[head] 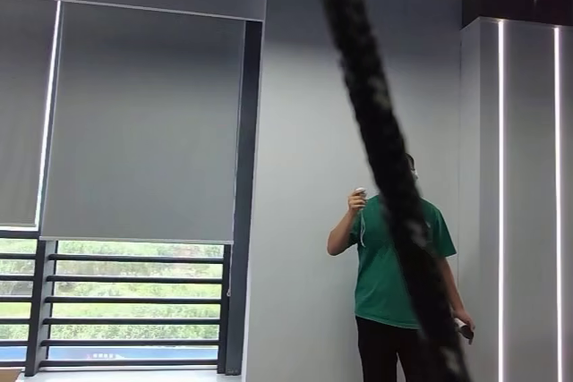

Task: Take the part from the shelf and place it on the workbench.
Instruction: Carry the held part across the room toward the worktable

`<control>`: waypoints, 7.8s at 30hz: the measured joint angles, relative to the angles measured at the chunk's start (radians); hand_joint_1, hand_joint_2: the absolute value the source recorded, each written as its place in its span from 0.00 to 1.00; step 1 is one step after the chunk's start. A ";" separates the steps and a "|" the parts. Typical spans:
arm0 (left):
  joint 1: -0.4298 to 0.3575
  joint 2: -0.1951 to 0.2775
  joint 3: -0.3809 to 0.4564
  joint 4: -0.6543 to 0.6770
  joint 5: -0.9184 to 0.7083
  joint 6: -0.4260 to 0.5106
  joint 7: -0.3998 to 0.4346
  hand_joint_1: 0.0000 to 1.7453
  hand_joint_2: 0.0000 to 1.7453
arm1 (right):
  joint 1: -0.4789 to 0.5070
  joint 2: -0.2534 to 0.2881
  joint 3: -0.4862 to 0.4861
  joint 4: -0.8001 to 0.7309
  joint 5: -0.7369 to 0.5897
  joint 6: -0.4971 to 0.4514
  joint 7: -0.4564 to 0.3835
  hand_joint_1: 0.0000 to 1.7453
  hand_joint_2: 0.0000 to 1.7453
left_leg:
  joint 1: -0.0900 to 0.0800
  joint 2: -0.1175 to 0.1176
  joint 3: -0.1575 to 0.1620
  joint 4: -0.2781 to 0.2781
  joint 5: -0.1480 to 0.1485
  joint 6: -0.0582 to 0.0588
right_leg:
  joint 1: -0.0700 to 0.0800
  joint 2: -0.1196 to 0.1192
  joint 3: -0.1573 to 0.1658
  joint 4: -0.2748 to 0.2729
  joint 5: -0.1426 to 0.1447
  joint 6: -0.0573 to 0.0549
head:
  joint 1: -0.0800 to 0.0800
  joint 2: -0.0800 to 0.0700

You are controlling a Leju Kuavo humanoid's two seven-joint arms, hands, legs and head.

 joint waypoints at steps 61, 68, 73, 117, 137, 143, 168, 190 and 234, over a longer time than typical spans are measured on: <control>-0.006 0.012 -0.017 0.000 -0.010 -0.005 -0.005 0.00 1.00 | -0.048 -0.002 0.016 -0.020 0.045 -0.058 -0.004 1.00 1.00 | 0.002 -0.009 0.003 -0.012 0.013 -0.002 | 0.000 0.008 0.004 -0.011 0.007 0.000 | 0.000 0.000; -0.002 0.013 -0.018 0.000 -0.011 -0.005 -0.004 0.00 1.00 | -0.042 -0.002 0.015 -0.019 0.043 -0.063 -0.008 1.00 1.00 | 0.001 0.055 0.032 -0.014 -0.009 -0.005 | -0.005 -0.059 -0.027 0.012 0.056 0.009 | -0.001 0.000; -0.005 0.013 -0.019 0.000 -0.011 -0.004 -0.004 0.00 1.00 | -0.038 -0.002 0.014 -0.020 0.042 -0.064 -0.010 1.00 1.00 | -0.002 0.086 0.052 -0.023 -0.023 -0.030 | 0.010 -0.073 0.021 -0.101 0.089 -0.021 | 0.000 0.000; 0.007 0.003 -0.029 0.000 -0.013 -0.006 -0.023 0.00 1.00 | 0.006 -0.003 -0.017 -0.022 0.024 -0.066 -0.030 1.00 1.00 | 0.002 -0.040 0.006 -0.001 0.008 -0.031 | 0.001 0.058 0.047 -0.098 0.071 -0.019 | -0.001 0.000; -0.010 -0.015 -0.032 0.000 -0.004 -0.017 -0.010 0.00 1.00 | -0.043 -0.002 -0.017 -0.022 0.039 -0.051 0.006 1.00 1.00 | 0.001 0.057 0.036 0.028 -0.058 -0.046 | -0.002 -0.048 0.039 -0.121 0.099 -0.035 | 0.000 0.000; -0.002 -0.016 -0.032 0.000 -0.004 -0.017 -0.009 0.00 1.00 | -0.046 -0.001 -0.016 -0.018 0.040 -0.051 0.010 1.00 1.00 | 0.000 0.017 -0.065 0.187 -0.076 -0.045 | 0.001 0.016 0.050 -0.119 0.092 -0.043 | 0.000 0.000; -0.012 -0.020 -0.033 0.000 -0.002 -0.016 -0.003 0.00 1.00 | -0.059 -0.002 -0.011 -0.022 0.053 -0.059 0.016 1.00 1.00 | 0.002 0.047 0.030 0.048 -0.072 -0.050 | -0.007 -0.053 0.036 -0.116 0.100 -0.038 | 0.000 0.000; -0.007 -0.017 -0.036 0.000 0.000 -0.025 -0.014 0.00 1.00 | -0.056 -0.011 -0.010 -0.023 0.069 -0.075 0.012 1.00 1.00 | 0.003 0.020 0.034 -0.031 0.013 -0.009 | -0.020 -0.037 -0.025 0.049 0.037 0.025 | 0.000 0.000; -0.004 -0.015 -0.043 0.000 0.000 -0.033 -0.024 0.00 1.00 | -0.048 -0.020 -0.019 -0.031 0.067 -0.076 0.002 1.00 1.00 | -0.007 0.019 -0.097 0.248 -0.110 -0.042 | -0.003 -0.032 0.062 -0.109 0.063 -0.049 | 0.000 0.000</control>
